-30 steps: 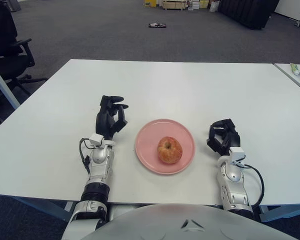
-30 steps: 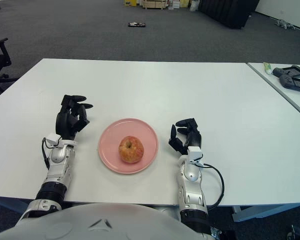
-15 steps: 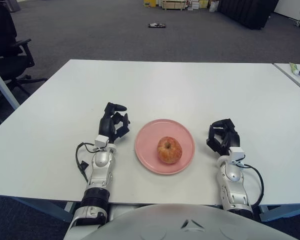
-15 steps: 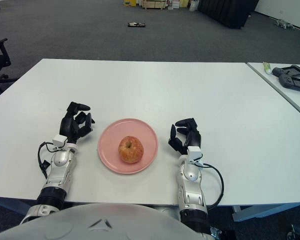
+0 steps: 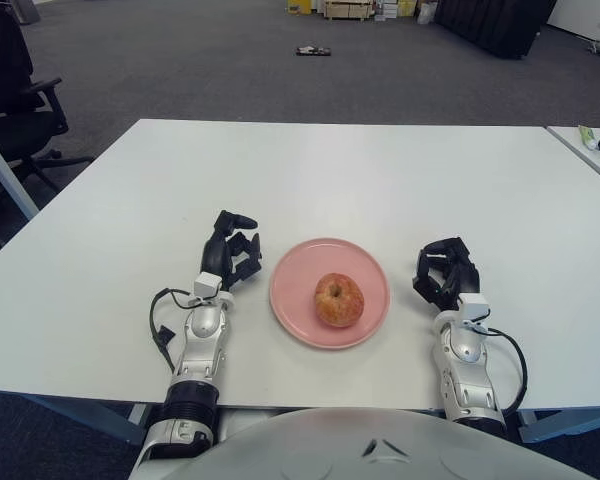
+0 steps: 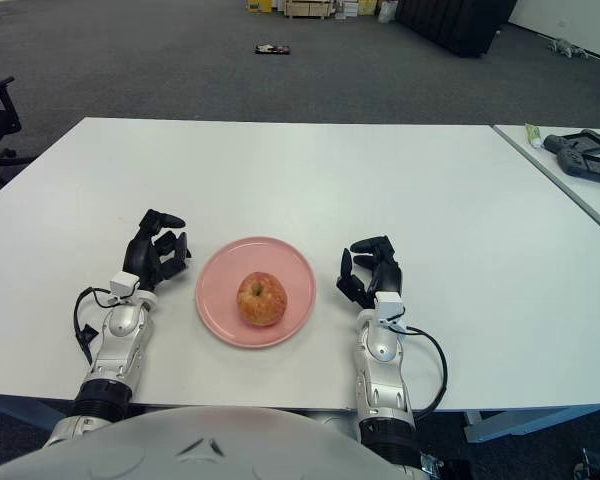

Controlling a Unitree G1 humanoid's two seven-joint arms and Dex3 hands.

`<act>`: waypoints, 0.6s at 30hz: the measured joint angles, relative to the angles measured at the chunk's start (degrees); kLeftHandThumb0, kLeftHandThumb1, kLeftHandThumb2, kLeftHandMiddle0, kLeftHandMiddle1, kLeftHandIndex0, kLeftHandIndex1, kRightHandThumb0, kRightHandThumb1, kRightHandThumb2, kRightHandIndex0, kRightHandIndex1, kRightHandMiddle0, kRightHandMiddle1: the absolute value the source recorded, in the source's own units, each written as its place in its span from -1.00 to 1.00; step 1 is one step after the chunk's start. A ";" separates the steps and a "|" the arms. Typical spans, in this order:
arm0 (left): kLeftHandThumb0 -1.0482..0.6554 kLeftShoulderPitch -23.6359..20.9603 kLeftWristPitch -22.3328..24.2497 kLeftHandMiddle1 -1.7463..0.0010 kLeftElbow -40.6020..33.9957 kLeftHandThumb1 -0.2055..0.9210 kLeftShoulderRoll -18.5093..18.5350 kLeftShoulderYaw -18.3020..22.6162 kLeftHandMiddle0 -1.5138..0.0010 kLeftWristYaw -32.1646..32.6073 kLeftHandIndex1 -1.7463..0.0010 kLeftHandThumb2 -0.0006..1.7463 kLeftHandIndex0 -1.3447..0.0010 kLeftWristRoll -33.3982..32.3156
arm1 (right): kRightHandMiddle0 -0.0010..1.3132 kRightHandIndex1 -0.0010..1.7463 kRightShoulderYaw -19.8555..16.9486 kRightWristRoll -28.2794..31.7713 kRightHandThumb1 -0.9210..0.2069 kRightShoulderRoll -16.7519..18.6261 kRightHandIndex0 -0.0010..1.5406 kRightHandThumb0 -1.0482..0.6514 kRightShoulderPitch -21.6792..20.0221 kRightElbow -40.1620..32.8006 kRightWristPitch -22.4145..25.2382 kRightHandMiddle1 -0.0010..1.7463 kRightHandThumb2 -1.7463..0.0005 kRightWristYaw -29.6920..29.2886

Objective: Put the apple into the plate.

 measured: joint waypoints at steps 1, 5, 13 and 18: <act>-0.24 0.00 -0.02 -1.00 0.13 0.45 -0.07 -0.01 -0.02 -0.01 -1.00 0.09 0.42 -0.10 | -0.47 0.93 0.00 0.00 -0.55 0.02 -0.32 -0.22 0.00 -0.07 0.14 1.00 0.00 0.00; -0.23 -0.06 -0.05 -1.00 0.88 0.47 -0.44 0.05 0.03 -0.07 -1.00 0.08 0.43 -0.84 | -0.47 0.93 0.00 -0.03 -0.56 0.06 -0.32 -0.22 0.00 -0.29 0.58 1.00 0.00 -0.04; -0.23 -0.52 -0.22 -1.00 1.64 0.48 -1.10 0.39 0.05 0.23 -1.00 0.07 0.44 -1.47 | -0.47 0.95 0.01 -0.05 -0.55 0.01 -0.33 -0.22 -0.01 -0.58 1.16 1.00 -0.01 -0.12; -0.23 -0.63 -0.22 -1.00 1.82 0.48 -1.36 0.46 0.05 0.26 -1.00 0.06 0.44 -1.53 | -0.46 0.95 -0.01 0.10 -0.54 -0.08 -0.34 -0.22 0.00 -0.60 1.13 1.00 -0.01 0.16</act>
